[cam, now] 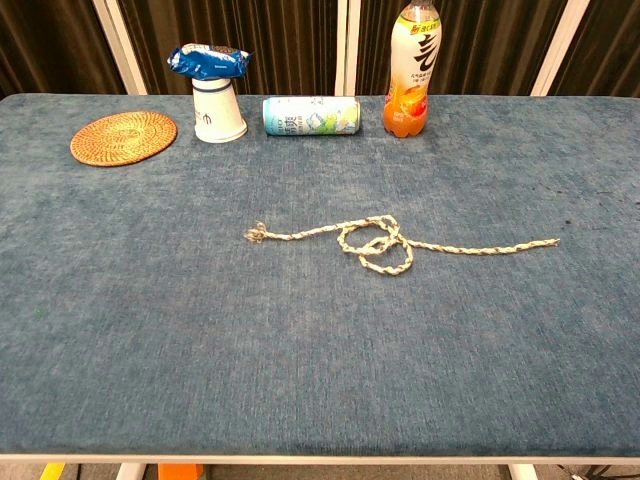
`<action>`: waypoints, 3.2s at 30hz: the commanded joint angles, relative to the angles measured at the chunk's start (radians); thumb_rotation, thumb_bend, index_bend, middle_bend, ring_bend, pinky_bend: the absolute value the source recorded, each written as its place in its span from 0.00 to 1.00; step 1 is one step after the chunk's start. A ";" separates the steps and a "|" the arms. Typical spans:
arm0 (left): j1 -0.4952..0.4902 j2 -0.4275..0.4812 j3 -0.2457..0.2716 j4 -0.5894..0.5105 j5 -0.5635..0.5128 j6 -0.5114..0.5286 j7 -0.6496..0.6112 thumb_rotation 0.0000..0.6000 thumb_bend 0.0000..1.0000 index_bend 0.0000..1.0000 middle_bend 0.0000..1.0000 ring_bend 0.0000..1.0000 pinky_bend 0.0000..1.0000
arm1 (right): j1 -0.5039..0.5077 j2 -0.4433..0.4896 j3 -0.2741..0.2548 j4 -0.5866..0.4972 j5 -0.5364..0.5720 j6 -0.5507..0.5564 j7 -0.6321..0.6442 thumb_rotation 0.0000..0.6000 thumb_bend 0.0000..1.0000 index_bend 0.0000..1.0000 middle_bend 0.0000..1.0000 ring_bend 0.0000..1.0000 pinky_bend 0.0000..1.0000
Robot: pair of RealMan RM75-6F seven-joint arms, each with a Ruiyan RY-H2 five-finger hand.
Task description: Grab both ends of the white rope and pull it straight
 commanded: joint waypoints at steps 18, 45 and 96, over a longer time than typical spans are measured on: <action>-0.209 0.004 -0.071 -0.046 0.123 -0.153 -0.063 1.00 0.22 0.25 0.18 0.07 0.06 | 0.018 0.023 0.018 -0.003 0.012 -0.005 0.021 1.00 0.18 0.19 0.24 0.11 0.24; -0.768 -0.443 -0.203 0.184 -0.176 -0.715 0.081 1.00 0.32 0.45 0.21 0.12 0.08 | 0.034 0.014 0.019 -0.025 0.045 -0.035 -0.031 1.00 0.18 0.19 0.24 0.11 0.24; -0.815 -0.641 -0.136 0.339 -0.387 -0.668 0.309 1.00 0.35 0.56 0.18 0.04 0.00 | 0.029 -0.005 0.007 0.026 0.052 -0.038 0.022 1.00 0.18 0.19 0.23 0.11 0.24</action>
